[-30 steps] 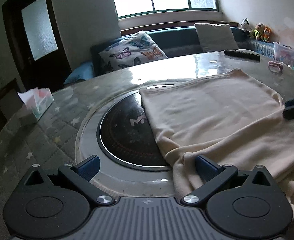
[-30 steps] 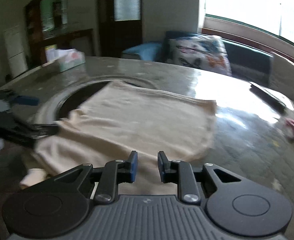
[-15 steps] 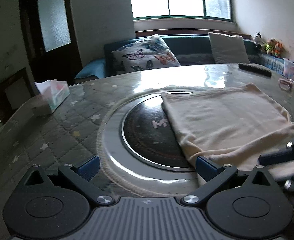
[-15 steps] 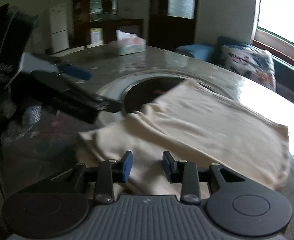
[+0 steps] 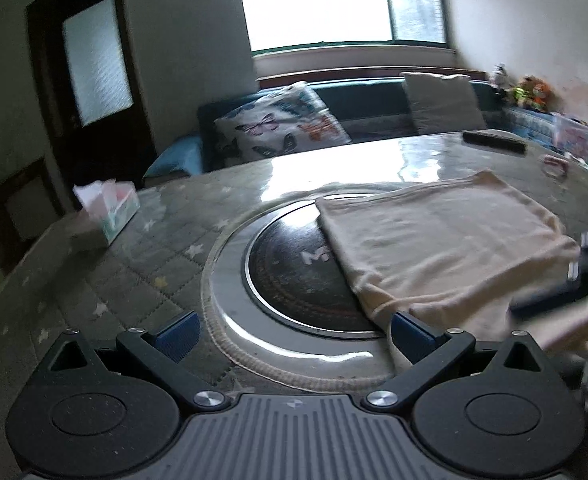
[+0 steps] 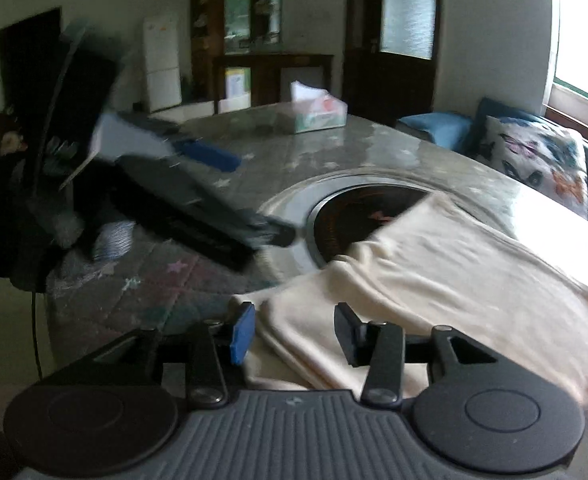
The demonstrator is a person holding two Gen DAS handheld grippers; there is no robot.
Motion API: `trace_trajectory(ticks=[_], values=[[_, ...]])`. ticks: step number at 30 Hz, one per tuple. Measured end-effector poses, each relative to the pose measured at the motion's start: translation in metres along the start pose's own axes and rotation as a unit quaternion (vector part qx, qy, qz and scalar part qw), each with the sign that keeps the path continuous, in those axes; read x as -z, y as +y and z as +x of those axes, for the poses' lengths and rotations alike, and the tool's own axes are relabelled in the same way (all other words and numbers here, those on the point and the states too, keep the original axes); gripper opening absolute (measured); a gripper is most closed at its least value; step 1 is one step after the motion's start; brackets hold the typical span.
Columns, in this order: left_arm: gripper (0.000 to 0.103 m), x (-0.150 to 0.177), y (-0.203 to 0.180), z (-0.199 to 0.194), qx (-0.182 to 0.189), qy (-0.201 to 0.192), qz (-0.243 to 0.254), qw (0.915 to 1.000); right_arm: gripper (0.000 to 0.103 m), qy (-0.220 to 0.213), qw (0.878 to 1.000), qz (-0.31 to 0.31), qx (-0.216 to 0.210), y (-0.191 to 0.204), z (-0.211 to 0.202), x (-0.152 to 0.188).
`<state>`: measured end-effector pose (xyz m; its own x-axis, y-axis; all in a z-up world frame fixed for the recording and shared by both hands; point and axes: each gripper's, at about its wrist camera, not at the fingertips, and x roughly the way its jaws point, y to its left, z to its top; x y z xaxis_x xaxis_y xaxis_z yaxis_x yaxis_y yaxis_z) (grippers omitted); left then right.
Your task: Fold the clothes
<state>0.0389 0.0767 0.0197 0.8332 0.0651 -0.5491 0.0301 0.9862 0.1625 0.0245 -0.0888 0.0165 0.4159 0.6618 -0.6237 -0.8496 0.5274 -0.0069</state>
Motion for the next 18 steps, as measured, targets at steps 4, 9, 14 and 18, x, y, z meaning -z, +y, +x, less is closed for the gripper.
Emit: trace_trajectory(ticks=[4,9,14,18], values=[[0.103,0.008,-0.017,-0.017,0.037,-0.015,0.057,0.9976,0.046,0.009,0.998,0.03,0.047,-0.032,-0.03,0.015],[0.102,0.024,-0.044,-0.033,0.084,-0.015,0.129,0.988,0.045,0.027,0.991,0.09,0.097,-0.068,-0.056,0.044],[0.083,0.036,-0.066,-0.041,0.126,-0.011,0.182,0.9752,0.038,0.055,0.985,0.117,0.114,-0.079,-0.067,0.073],[0.07,0.04,-0.077,-0.041,0.152,-0.016,0.209,0.9658,0.036,0.053,0.985,0.115,0.117,-0.078,-0.077,0.079]])
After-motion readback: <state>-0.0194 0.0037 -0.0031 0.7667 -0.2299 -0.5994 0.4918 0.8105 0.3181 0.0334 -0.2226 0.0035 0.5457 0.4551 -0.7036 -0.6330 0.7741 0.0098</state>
